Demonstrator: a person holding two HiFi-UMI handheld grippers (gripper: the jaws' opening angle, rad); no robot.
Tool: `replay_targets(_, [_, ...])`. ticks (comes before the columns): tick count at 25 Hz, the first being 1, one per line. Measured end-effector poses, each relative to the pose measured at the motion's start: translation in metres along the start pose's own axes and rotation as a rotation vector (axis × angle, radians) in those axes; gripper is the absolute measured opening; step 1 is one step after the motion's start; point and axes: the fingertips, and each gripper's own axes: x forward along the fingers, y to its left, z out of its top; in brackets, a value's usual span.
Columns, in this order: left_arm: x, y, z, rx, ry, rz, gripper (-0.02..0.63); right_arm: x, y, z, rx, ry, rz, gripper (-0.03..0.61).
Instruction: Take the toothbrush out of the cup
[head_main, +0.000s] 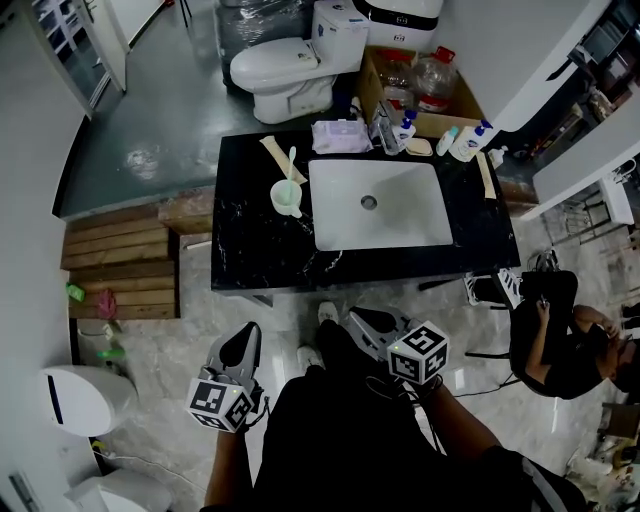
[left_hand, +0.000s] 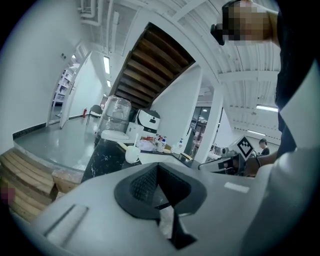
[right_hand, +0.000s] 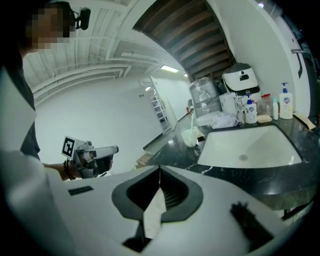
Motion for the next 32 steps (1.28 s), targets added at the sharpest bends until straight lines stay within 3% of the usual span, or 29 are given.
replay_targets(15, [0.016, 0.012, 0.014, 0.014, -0.008, 0.056, 0.009, 0.025, -0.018, 0.026, -0.012, -0.028, 0.047, 0.015])
replay_targets(32, [0.113, 0.027, 0.054, 0.034, 0.012, 0.065, 0.009, 0.066, -0.1, 0.073, 0.021, -0.02, 0.091, 0.015])
